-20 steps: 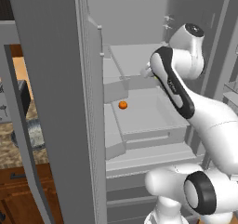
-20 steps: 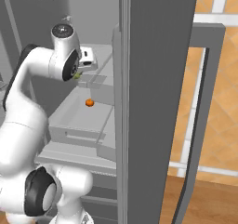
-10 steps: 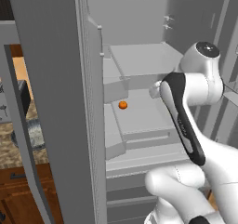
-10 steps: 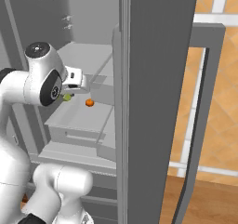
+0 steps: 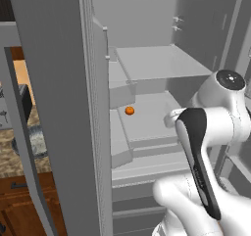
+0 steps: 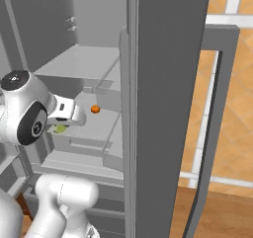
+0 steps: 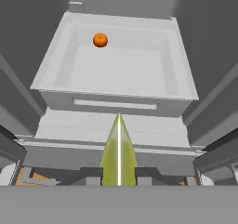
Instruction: Grab a lemon wedge from the fridge and one ice cube from the ice bowl, and put them in the glass of lemonade.
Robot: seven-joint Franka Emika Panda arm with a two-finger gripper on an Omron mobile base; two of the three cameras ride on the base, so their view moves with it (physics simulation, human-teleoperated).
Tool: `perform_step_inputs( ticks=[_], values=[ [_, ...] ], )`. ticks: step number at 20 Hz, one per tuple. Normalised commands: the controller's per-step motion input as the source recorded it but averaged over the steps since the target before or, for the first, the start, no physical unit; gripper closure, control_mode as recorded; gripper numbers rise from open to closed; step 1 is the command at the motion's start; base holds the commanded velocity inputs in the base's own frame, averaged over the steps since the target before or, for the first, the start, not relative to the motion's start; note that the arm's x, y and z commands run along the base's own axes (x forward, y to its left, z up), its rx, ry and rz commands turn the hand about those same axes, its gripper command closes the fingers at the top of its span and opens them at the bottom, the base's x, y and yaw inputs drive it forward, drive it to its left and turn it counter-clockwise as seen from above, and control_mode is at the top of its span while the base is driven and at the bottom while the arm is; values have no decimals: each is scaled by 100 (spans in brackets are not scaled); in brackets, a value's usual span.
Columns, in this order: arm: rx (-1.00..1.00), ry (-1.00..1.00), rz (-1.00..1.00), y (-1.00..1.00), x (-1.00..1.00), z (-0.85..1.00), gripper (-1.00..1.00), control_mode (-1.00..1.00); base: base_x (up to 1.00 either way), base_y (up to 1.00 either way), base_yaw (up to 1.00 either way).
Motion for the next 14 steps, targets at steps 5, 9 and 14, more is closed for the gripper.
perform_step_inputs(
  ticks=[5, 9, 14],
  values=[
    [0, 1, 0, 0, -13, -1, 100, -100, 0, 0, 0],
    [0, 0, 0, 0, -3, 0, 100, -100, 0, 0, 0],
    [0, 0, 0, 0, 0, 0, 100, 100, -92, 0, -3]
  ],
)
